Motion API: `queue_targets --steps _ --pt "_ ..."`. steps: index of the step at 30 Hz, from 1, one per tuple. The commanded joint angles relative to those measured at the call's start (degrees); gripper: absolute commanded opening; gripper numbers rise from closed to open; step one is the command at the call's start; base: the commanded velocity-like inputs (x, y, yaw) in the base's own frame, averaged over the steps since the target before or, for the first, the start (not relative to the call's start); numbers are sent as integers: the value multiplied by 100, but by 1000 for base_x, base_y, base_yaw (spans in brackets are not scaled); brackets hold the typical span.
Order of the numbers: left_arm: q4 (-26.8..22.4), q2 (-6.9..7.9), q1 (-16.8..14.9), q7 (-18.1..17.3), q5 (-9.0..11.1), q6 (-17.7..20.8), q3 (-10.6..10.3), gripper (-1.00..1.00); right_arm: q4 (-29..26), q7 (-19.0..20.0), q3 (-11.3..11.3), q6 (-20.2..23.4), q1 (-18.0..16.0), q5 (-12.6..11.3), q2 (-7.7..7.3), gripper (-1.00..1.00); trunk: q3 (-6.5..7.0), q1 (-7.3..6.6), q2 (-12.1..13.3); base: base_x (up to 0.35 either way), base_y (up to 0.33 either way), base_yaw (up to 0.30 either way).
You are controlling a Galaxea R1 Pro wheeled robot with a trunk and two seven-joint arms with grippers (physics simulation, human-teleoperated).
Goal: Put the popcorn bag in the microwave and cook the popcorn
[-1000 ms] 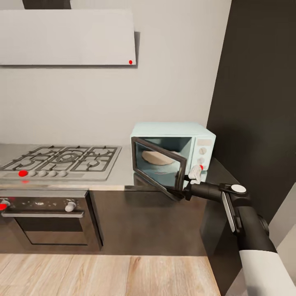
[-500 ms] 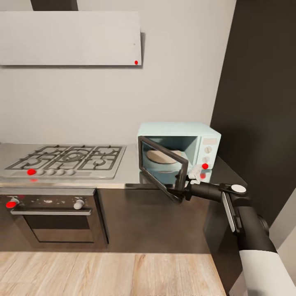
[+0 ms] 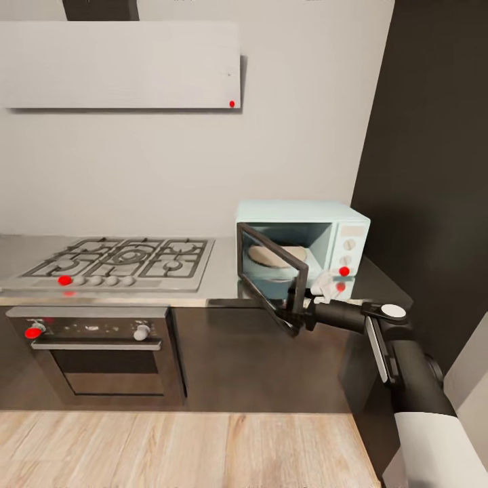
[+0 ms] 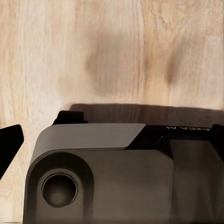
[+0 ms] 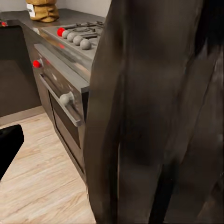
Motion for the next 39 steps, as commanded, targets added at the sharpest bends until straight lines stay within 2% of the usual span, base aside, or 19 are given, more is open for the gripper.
queue_targets --steps 1,16,23,39 --pt "5 -4 -3 -3 7 -20 27 100 -9 39 -7 62 -5 19 3 100 -6 -2 -4 -81 79 0" --pt "5 -5 -2 -3 2 -22 17 100 -3 39 -2 62 -5 19 3 100 -6 -2 -4 -45 53 0" --pt "5 -5 -2 -3 -23 -21 1 100 -3 39 -6 62 -5 19 3 100 -6 -2 -4 0 -196 0" --pt "5 -5 -2 -3 10 -41 23 100 2 38 -7 60 -5 19 3 100 -6 -2 -4 -20 -56 0"
